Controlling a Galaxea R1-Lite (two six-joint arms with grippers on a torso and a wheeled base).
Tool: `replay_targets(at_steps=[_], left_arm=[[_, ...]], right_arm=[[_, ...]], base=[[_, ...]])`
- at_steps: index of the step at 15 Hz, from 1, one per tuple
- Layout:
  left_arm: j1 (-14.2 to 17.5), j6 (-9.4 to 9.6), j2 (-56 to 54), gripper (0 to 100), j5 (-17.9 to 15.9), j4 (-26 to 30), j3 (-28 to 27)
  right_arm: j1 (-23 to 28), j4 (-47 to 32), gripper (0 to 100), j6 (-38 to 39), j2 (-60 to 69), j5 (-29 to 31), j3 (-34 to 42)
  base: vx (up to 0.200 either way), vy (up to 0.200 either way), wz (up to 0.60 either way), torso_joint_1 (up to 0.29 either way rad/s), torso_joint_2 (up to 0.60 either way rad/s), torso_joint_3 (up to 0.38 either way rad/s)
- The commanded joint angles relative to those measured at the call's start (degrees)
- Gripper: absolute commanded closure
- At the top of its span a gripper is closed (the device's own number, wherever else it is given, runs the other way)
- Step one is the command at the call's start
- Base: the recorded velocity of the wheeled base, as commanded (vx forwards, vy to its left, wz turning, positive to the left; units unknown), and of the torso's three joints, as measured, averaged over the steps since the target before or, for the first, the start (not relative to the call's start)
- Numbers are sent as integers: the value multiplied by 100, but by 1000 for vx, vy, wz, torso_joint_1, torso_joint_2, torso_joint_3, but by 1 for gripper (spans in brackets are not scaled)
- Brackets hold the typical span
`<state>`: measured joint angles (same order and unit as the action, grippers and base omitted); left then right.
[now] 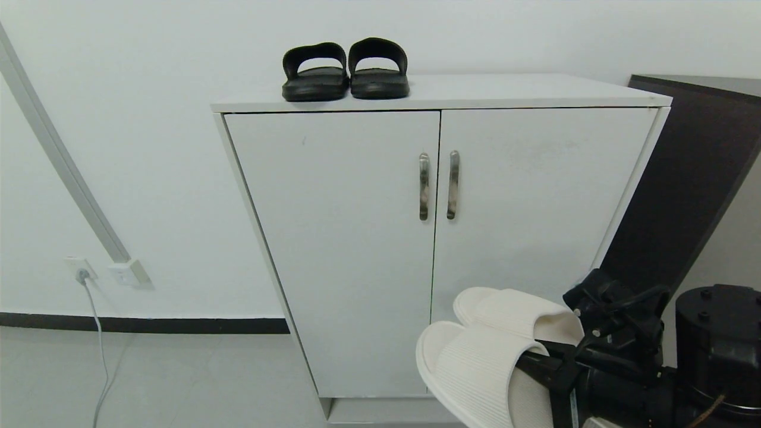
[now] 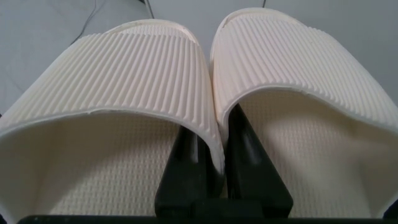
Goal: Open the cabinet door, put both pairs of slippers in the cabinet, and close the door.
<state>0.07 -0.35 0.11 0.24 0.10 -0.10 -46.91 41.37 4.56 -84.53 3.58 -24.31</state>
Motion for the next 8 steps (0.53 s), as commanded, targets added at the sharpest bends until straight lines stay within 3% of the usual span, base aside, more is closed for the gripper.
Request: replay_targets(at_steps=[1,4,6,8], left_arm=[[1,18,-2,0,-7,8,1],[-113,308,1061,0,-77,-98,-219],[-271,-61,2283,0,-297,-643,-702],[-579,18,3021,0,-719,-1179,-711]], right_arm=[[-2,-7,100,1,-37,-7,5],[-29,-7,100,-8,-55,-86,31],[-29,-7,100,-16,-116,-165,31],[-29,11,100,-16,-125,-165,31]], base=[[0,0,0,0,0,0],[0,0,0,0,0,0],[0,0,0,0,0,0],[0,0,0,0,0,0]])
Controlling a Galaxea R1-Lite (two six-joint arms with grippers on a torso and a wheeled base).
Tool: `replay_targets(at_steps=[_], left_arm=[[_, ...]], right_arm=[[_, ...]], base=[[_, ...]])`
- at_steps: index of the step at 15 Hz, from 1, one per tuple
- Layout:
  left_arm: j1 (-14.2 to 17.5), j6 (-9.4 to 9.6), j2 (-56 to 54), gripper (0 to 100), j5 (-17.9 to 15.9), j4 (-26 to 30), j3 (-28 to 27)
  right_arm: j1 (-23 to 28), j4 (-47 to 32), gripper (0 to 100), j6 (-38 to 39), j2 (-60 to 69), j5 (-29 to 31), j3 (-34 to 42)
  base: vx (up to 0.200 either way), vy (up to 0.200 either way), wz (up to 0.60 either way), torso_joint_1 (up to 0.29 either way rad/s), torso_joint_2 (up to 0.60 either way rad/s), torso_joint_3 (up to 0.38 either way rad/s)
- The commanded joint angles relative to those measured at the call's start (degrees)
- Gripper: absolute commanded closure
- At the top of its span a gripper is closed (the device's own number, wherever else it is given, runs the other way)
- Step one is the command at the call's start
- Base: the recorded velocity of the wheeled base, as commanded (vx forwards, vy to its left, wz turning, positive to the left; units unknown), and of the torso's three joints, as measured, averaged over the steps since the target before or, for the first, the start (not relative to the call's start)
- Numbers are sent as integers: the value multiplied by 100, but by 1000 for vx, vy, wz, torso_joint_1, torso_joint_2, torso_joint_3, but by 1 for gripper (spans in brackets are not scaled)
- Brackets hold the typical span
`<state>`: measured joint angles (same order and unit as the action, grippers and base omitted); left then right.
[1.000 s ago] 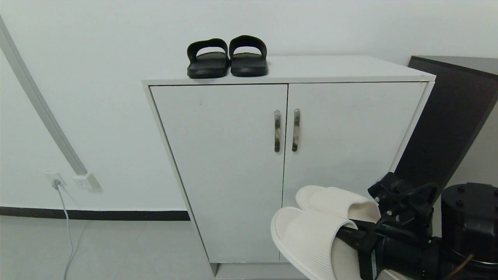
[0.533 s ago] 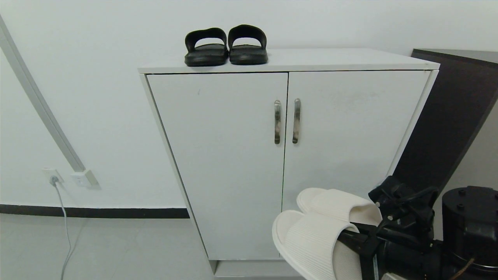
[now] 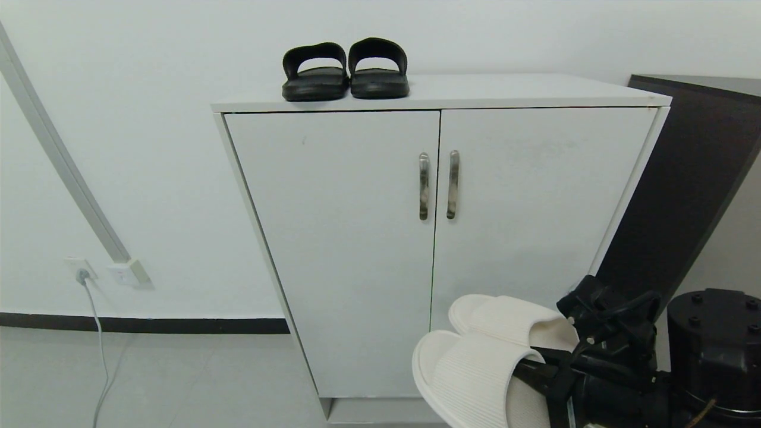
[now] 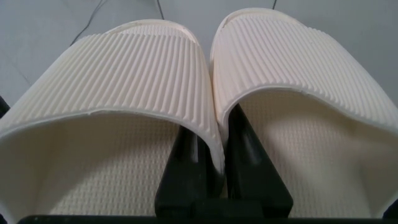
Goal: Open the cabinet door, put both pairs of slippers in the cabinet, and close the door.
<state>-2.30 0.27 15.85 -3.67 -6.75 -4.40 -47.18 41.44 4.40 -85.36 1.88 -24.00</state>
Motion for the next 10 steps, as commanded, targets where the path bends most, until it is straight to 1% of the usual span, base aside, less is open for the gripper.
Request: replay_targets(at_steps=[1,2,4,5,7,8,9,10], left_arm=[[-605,-44,1887,0,-556,-828,-369],[-710,-53,2133,0,-582,-968,-456],[-1044,-80,2493,0,-723,-1126,-676],[-1211,-80,2660,0,-811,-1144,-852],[-1483,-88,3021,0,-828,-1153,-1142],[-1580,-88,3126,0,-855,-1153,-1168],[-1932,-88,3478,0,-881,-1170,-1212],[-2125,-115,3741,0,-881,-1285,-1239]], right_arm=[[-2,-4,100,-1,-7,6,54],[-2,14,100,-1,2,6,71],[-20,119,100,-9,2,32,89],[-28,189,100,-89,28,41,142],[-20,277,100,-159,125,41,185],[-28,277,100,-159,134,23,194],[-28,277,100,-159,63,6,185],[-46,277,100,-159,-16,-3,177]], base=[[0,0,0,0,0,0],[0,0,0,0,0,0],[0,0,0,0,0,0],[0,0,0,0,0,0],[0,0,0,0,0,0],[0,0,0,0,0,0],[0,0,0,0,0,0],[0,0,0,0,0,0]])
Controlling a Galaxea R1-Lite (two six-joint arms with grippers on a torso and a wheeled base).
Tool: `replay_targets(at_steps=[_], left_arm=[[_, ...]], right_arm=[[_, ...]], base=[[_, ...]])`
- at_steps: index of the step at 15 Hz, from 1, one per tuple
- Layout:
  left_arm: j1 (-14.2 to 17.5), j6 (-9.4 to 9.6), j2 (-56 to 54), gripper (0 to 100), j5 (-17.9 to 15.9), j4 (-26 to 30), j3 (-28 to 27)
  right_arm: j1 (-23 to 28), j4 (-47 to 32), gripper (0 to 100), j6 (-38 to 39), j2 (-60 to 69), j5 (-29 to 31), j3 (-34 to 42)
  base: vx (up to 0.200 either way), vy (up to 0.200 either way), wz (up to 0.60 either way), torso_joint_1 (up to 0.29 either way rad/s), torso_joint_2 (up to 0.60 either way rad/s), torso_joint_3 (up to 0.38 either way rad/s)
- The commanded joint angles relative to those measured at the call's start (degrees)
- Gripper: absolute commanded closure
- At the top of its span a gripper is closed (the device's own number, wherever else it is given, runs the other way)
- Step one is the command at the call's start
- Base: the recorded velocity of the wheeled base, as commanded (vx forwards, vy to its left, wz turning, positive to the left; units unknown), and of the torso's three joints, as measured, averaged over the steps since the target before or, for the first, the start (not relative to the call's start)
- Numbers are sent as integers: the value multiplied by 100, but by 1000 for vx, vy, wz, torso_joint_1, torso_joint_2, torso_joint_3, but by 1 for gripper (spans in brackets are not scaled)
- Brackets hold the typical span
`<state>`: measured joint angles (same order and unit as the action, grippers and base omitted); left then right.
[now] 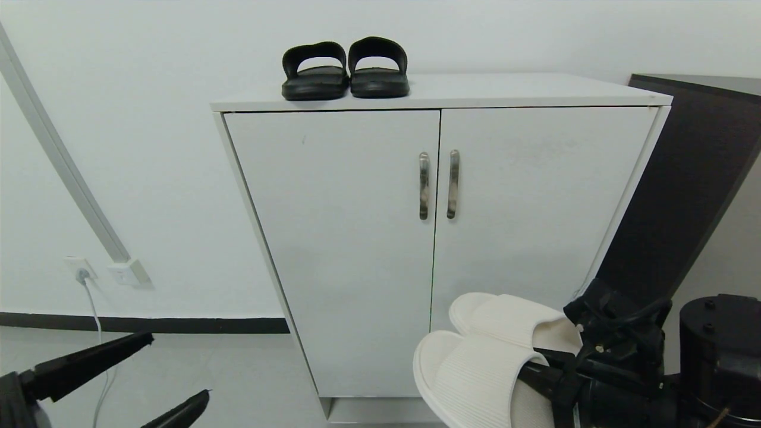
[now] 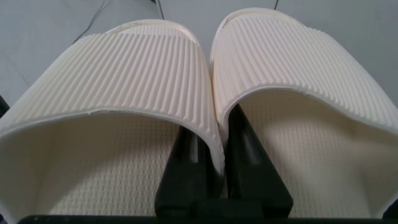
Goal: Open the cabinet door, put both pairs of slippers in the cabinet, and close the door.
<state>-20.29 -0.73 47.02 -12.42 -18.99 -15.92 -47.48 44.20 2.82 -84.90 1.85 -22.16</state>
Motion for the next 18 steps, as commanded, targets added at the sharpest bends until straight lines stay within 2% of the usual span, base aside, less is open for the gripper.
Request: replay_targets(at_steps=[1,2,4,5,7,9,12,13,15,16,18], left_arm=[[-397,-147,914,0,-6,-403,-51],[-468,-331,1169,0,-6,-825,-51],[-687,-867,1749,0,-23,-1950,-95],[-933,-982,1943,0,-50,-2152,-122],[-1188,-1008,2294,0,-59,-2179,-359],[-1434,-1008,2909,0,-76,-2179,-1045],[-1557,-1034,3419,0,-428,-2179,-1713],[-1557,-1166,3762,0,-727,-2170,-2134],[-1549,-1157,4131,0,-999,-2152,-2644],[-1549,-1219,4324,0,-1192,-2073,-3031],[-1557,-1474,4711,0,-1254,-1678,-3857]], right_arm=[[-33,9,100,8,-133,-1,-25],[-42,9,100,8,-141,-1,-16],[-33,9,100,0,-124,8,-34],[-33,9,100,0,-124,8,-16],[-33,9,100,8,-124,17,-16],[-33,-8,100,17,-159,8,1],[-42,1,100,26,-141,8,10],[-42,1,100,26,-133,8,10],[-33,1,100,26,-133,8,28],[-33,1,100,26,-150,8,28],[-24,1,100,26,-141,8,37]], base=[[0,0,0,0,0,0],[0,0,0,0,0,0],[0,0,0,0,0,0],[0,0,0,0,0,0],[0,0,0,0,0,0],[0,0,0,0,0,0],[0,0,0,0,0,0],[0,0,0,0,0,0],[0,0,0,0,0,0],[0,0,0,0,0,0],[0,0,0,0,0,0]])
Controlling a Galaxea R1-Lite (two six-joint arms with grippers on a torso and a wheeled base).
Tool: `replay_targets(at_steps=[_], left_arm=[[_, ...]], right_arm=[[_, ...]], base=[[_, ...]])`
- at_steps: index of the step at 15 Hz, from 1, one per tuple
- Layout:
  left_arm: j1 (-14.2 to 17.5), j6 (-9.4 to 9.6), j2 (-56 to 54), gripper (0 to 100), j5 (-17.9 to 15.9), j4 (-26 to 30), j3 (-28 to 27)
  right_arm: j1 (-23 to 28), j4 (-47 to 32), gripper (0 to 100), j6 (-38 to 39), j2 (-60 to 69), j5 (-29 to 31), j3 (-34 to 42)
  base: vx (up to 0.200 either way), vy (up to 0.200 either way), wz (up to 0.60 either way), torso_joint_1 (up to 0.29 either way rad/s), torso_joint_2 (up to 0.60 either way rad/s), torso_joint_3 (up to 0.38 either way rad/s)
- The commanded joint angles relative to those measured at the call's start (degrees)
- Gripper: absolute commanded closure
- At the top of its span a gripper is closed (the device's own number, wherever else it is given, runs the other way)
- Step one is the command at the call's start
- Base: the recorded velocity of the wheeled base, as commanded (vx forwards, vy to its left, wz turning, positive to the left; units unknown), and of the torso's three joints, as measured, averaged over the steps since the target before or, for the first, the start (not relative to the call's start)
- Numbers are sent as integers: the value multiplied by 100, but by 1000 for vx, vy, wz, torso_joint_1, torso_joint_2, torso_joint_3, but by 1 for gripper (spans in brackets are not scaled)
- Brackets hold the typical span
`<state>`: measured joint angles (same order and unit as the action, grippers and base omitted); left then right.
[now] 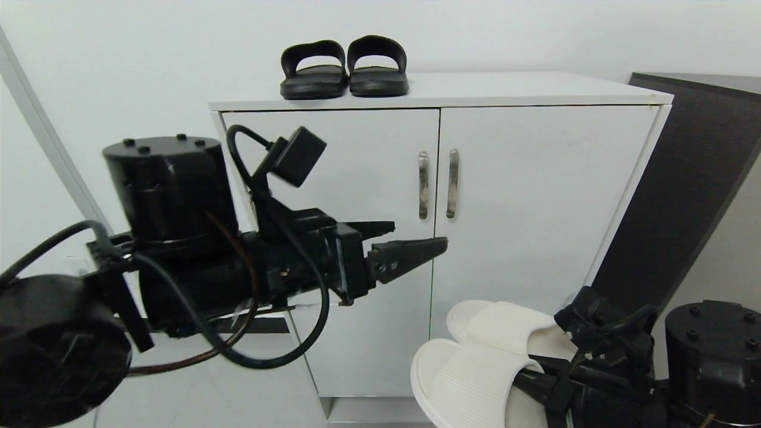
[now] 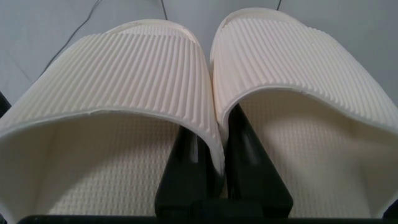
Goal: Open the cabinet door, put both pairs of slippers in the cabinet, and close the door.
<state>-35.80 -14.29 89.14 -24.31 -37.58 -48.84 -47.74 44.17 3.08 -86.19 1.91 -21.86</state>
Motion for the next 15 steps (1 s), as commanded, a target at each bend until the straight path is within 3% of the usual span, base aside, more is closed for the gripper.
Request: replay_targets(at_steps=[1,2,4,7,9,10,13,15], left_arm=[[-6,-153,622,0,-92,375,-917],[-6,-171,684,0,-109,436,-1049],[-111,-399,904,0,-470,559,-1462],[-252,-426,1299,0,-434,577,-1972],[-278,-417,1510,0,-259,577,-2227],[-427,-417,1703,0,234,568,-2473],[-410,-417,1853,0,313,612,-2701],[-173,-426,1870,0,304,814,-2798]], right_arm=[[1,-5,100,-1,-21,2,15],[1,-5,100,-1,-21,2,6],[1,-5,100,-1,-21,2,15],[1,-5,100,-1,-21,-7,15],[1,-13,100,-1,-30,-7,15],[-7,-13,100,-1,-30,-7,24],[1,-13,100,-1,-30,-7,41],[1,-5,100,-1,-21,2,41]], base=[[0,0,0,0,0,0],[0,0,0,0,0,0],[0,0,0,0,0,0],[0,0,0,0,0,0],[0,0,0,0,0,0],[0,0,0,0,0,0],[0,0,0,0,0,0],[0,0,0,0,0,0]])
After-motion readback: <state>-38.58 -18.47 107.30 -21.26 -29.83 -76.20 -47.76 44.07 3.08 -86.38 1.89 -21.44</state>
